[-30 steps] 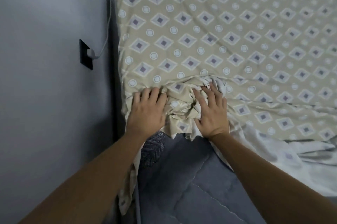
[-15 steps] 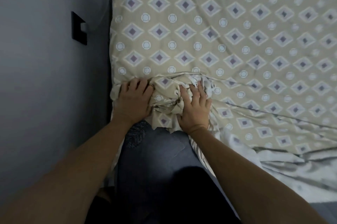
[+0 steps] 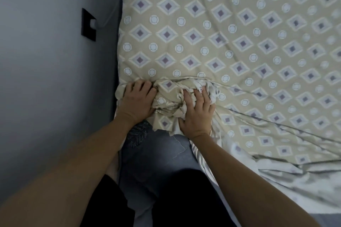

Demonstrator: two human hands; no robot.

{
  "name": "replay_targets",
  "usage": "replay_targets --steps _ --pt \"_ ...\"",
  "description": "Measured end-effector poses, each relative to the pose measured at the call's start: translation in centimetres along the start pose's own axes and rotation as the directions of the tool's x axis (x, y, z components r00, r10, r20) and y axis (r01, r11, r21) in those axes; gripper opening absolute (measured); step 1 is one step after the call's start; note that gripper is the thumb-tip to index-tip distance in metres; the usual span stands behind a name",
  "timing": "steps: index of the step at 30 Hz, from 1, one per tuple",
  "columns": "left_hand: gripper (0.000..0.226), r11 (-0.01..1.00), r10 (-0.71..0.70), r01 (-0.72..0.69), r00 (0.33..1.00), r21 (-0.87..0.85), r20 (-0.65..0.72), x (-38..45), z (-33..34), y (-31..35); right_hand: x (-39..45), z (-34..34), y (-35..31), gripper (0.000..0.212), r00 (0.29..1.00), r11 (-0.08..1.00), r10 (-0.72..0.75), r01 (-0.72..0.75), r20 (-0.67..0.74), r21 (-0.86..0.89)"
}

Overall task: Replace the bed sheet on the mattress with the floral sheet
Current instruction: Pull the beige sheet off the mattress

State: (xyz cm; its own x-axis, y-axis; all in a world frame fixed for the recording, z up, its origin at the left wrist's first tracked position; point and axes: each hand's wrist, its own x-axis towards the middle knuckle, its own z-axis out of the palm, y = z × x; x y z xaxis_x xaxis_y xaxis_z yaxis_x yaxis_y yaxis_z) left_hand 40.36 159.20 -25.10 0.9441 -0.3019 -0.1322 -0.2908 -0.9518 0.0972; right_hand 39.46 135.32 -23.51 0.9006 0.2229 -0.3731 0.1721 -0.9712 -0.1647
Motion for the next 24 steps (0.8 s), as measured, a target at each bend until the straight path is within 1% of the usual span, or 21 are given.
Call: replay_targets --steps 4,5,7,9,11,12,13,14,15,16,17,19,21,22,23,24 --pt "0.055 0.999 0.0 0.009 0.987 -0.051 0.159 0.0 -2.5 -0.1 -0.7 -1.6 -0.3 0.097 1.0 0.999 -0.016 0.015 0.02 0.052" --pt "0.057 0.998 0.01 0.002 0.983 -0.065 0.181 0.0 -3.0 -0.2 -0.9 -1.9 -0.4 0.096 1.0 0.997 -0.015 0.013 0.027 0.07" --pt "0.06 0.994 0.031 -0.013 0.985 -0.105 0.172 -0.4 -3.9 -0.6 -1.1 -2.3 -0.5 0.094 0.999 0.995 -0.012 0.008 0.036 0.101" --pt "0.07 0.988 -0.007 0.027 0.991 -0.149 0.135 -1.5 -4.8 -1.4 -1.4 -3.0 -0.6 0.094 0.999 0.991 -0.006 0.001 0.04 0.131" --pt "0.087 0.977 -0.128 0.152 0.979 -0.15 0.159 -2.8 -5.8 -2.4 -2.0 -4.2 -1.2 0.095 0.999 0.992 0.008 -0.013 0.039 0.125" --pt "0.098 0.954 -0.212 0.247 0.957 -0.171 0.199 -3.3 -6.3 -2.7 -2.4 -4.8 -1.8 0.095 0.999 0.993 0.016 -0.02 0.033 0.116" --pt "0.109 0.908 -0.292 0.353 0.92 -0.225 0.261 -3.6 -6.7 -3.0 -2.9 -5.4 -2.4 0.095 0.999 0.993 0.027 -0.028 0.019 0.112" --pt "0.118 0.841 -0.351 0.454 0.872 -0.294 0.342 -3.7 -6.9 -3.1 -3.3 -5.9 -3.2 0.095 0.999 0.992 0.036 -0.036 0.001 0.118" --pt "0.124 0.775 -0.372 0.528 0.825 -0.346 0.425 -3.9 -6.8 -3.2 -3.6 -6.1 -4.1 0.096 0.999 0.99 0.042 -0.041 -0.008 0.133" --pt "0.126 0.733 -0.357 0.562 0.798 -0.383 0.486 -4.3 -6.6 -3.2 -3.6 -6.2 -4.9 0.101 0.999 0.987 0.048 -0.047 -0.002 0.153" --pt "0.125 0.711 -0.324 0.562 0.795 -0.423 0.512 -4.7 -6.5 -3.3 -3.2 -6.1 -5.6 0.107 0.998 0.984 0.056 -0.057 0.016 0.168" --pt "0.115 0.691 -0.264 0.529 0.819 -0.492 0.509 -5.4 -6.3 -3.4 -1.9 -5.7 -6.5 0.12 0.996 0.986 0.061 -0.071 0.066 0.154" --pt "0.1 0.695 -0.282 0.515 0.837 -0.501 0.468 -5.5 -6.1 -3.6 -0.4 -5.1 -6.7 0.128 0.993 0.991 0.063 -0.074 0.098 0.114" --pt "0.092 0.703 -0.303 0.507 0.848 -0.498 0.435 -5.3 -5.9 -3.6 0.3 -5.0 -6.5 0.128 0.993 0.993 0.068 -0.077 0.098 0.093" --pt "0.084 0.718 -0.323 0.5 0.856 -0.485 0.403 -5.3 -5.7 -3.5 1.0 -4.8 -6.1 0.123 0.995 0.995 0.06 -0.066 0.084 0.069" --pt "0.078 0.745 -0.337 0.49 0.863 -0.454 0.377 -5.4 -5.6 -3.5 1.8 -4.6 -5.7 0.112 0.998 0.998 0.037 -0.039 0.054 0.042"
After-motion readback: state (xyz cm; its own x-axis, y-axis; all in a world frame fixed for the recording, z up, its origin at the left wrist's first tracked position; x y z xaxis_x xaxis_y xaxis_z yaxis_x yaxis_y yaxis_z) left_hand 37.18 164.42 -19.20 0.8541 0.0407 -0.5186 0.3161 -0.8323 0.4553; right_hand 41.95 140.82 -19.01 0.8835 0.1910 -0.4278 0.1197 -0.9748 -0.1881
